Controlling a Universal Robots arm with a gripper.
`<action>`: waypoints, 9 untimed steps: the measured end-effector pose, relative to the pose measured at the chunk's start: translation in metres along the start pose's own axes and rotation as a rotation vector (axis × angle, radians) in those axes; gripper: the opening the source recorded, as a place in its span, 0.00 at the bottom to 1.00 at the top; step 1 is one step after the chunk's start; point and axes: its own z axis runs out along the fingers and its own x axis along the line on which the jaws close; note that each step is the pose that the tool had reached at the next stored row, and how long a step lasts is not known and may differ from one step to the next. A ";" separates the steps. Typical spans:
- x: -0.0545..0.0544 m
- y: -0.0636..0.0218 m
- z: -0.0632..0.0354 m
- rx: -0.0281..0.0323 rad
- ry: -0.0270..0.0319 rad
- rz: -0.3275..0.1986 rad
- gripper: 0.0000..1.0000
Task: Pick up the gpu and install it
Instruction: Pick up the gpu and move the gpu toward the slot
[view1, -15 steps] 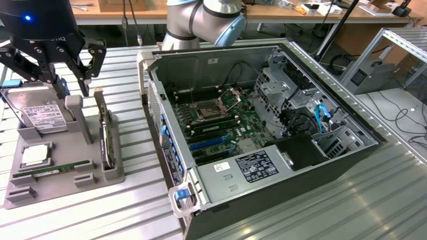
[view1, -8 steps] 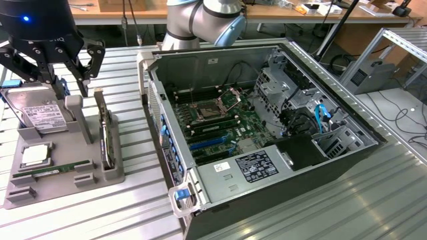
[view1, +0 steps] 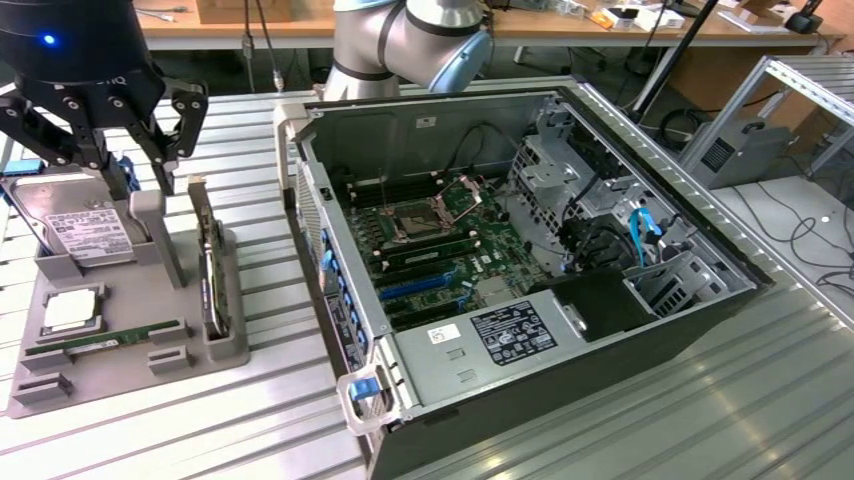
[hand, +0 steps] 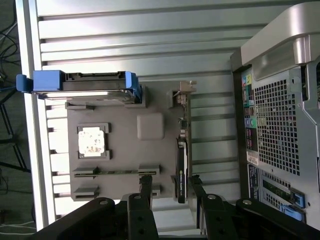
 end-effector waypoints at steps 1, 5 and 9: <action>0.000 0.0000 0.0001 0.0000 0.0001 0.000 0.42; 0.001 -0.0001 0.0009 0.0000 0.0000 0.000 0.42; 0.001 -0.0002 0.0015 0.0000 0.0001 0.000 0.42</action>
